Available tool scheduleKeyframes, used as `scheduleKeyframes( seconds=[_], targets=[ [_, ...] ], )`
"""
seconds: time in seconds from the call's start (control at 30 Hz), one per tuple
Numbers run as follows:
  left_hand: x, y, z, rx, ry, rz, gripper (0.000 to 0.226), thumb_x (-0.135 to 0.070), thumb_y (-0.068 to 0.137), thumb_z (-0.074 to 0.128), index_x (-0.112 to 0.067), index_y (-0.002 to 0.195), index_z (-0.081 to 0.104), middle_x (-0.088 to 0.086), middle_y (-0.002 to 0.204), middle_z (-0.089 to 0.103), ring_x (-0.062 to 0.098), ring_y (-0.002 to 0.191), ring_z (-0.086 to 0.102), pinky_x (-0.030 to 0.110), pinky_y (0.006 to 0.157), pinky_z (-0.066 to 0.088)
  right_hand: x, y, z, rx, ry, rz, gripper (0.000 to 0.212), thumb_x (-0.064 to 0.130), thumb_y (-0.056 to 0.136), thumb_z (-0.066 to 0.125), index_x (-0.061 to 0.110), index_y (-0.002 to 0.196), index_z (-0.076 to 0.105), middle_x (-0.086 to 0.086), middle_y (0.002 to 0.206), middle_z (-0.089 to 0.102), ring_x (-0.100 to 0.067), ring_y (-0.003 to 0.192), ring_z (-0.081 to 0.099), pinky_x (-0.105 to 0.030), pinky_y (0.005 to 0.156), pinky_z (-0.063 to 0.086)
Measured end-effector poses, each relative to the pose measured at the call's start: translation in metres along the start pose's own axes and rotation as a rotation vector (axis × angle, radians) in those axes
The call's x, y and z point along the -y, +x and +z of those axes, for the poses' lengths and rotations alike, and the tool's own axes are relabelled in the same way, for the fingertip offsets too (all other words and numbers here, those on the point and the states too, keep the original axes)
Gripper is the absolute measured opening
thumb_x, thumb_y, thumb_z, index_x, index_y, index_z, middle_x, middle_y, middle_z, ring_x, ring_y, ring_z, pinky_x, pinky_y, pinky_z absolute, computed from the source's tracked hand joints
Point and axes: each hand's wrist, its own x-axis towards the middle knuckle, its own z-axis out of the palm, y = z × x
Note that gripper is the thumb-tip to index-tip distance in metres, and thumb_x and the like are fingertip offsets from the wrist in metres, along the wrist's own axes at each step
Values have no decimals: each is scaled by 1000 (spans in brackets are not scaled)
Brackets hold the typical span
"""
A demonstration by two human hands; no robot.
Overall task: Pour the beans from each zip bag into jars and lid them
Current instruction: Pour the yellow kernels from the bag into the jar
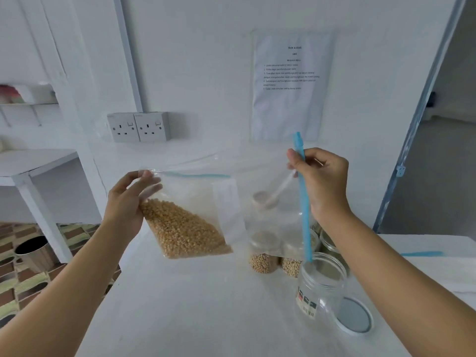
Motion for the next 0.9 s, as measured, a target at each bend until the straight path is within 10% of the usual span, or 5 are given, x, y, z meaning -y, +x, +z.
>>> scheduleKeyframes(
  seconds=[0.9],
  targets=[
    [-51,-21,53,191,97,115,14,-16,87,68,-8,92,78,9,95,76,32,104,74,45,91,61,8,-7,-59,-73,89,2,29,25,96,70,3,80,60,0,66,65,-16,65,55,-31,76,49]
  ],
)
